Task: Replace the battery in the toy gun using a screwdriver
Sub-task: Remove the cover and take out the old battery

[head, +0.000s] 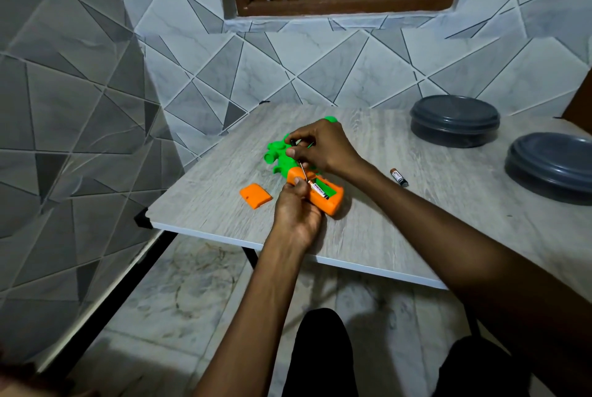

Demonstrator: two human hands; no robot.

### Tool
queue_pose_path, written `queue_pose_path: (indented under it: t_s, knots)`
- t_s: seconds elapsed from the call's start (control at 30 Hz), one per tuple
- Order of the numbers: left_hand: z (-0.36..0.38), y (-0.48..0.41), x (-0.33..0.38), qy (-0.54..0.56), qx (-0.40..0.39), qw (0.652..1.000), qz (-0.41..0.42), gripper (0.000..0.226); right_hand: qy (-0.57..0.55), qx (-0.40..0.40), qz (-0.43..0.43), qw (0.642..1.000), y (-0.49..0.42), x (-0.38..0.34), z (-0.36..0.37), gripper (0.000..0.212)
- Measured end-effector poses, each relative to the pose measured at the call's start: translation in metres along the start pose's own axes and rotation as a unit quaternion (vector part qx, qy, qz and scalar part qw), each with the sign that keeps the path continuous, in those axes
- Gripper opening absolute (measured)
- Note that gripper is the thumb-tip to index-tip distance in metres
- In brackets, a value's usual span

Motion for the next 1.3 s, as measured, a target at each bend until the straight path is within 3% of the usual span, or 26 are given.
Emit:
queue_pose_path:
  t_s: [0.2,0.37,0.43,0.57,0.67,0.93,1.3]
  knots:
    - [-0.002,-0.002,0.001,-0.013,0.002,1.0,0.001,0.024,0.03,-0.061,0.027,0.997,-0.007,-0.003,0.002,0.022]
    - [-0.004,-0.002,0.002,-0.02,0.013,1.0,-0.012,0.03,-0.127,0.022,0.15,0.98,-0.001,-0.01,-0.014,0.019]
    - [-0.004,-0.001,0.002,-0.021,0.023,0.999,-0.011,0.026,-0.1,0.011,0.169,0.98,0.004,-0.009,-0.025,0.027]
    - [-0.001,0.001,0.001,-0.016,0.022,1.0,-0.007,0.036,0.121,-0.12,0.098,0.98,0.027,-0.006,-0.037,0.021]
    - [0.002,0.001,-0.001,-0.012,0.017,1.0,-0.004,0.039,0.23,-0.129,0.015,0.965,0.039,0.001,-0.036,0.019]
    - [-0.002,-0.003,0.0,-0.008,0.021,1.0,-0.004,0.039,0.235,-0.129,-0.086,0.96,0.045,-0.002,-0.034,0.018]
    - [0.003,0.004,0.0,-0.024,-0.018,0.999,-0.012,0.037,0.217,-0.127,-0.079,0.965,0.042,-0.005,-0.03,0.016]
Point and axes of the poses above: each hand's wrist, its own y-axis away from the middle knuckle, its own z-axis out of the palm, x = y × z, the point moved 2 cm from there along -y, towards the middle knuckle, and after that the axes turned 8 degrees about y, right-handed, at the moved point
